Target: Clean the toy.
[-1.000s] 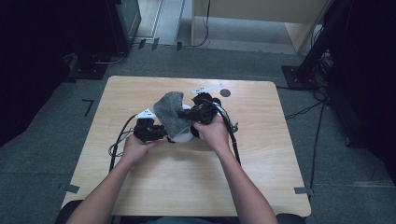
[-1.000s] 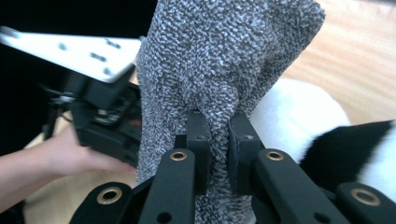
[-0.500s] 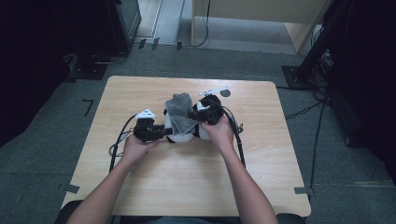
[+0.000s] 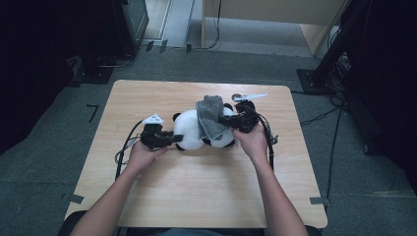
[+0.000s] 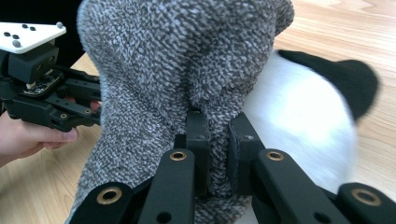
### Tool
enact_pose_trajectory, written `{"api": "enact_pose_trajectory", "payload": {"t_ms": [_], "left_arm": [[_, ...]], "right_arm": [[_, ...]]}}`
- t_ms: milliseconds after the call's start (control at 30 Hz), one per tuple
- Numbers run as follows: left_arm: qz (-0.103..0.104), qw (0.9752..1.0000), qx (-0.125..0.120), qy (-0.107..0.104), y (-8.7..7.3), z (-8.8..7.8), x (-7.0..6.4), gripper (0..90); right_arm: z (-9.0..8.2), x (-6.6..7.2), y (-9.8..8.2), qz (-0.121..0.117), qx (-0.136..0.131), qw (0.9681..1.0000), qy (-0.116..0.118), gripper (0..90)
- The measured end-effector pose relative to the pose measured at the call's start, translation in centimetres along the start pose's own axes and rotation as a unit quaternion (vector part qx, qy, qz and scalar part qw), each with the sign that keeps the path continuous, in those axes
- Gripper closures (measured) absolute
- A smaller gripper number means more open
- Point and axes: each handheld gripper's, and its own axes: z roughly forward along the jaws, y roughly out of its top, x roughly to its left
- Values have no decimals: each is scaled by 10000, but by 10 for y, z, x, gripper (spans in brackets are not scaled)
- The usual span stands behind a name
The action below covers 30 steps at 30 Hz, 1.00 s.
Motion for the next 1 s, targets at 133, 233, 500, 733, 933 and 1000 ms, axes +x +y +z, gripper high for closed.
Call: {"api": "enact_pose_trajectory", "payload": {"t_ms": [133,233,500,733,933,1000], "left_arm": [[-14,10000,-9,-4,0,0,1,675],[-5,10000,-8,-8,0,0,1,675],[0,10000,48,-29,1,0,2,679],[63,9998,139,-85,1,-3,5,689],[57,9998,144,-96,1,-4,7,689],[62,9998,141,-95,1,-4,7,689]], "right_arm": [[-10,-8,-2,49,-49,10000,-71,822],[-16,-15,-5,102,-119,9998,-119,822],[-33,-32,-17,238,-198,9990,-308,822],[-50,-45,-25,210,-130,9969,-748,823],[-78,-59,-28,282,-440,9914,-1200,825],[-86,-64,-28,269,-571,9878,-1426,825]]}}
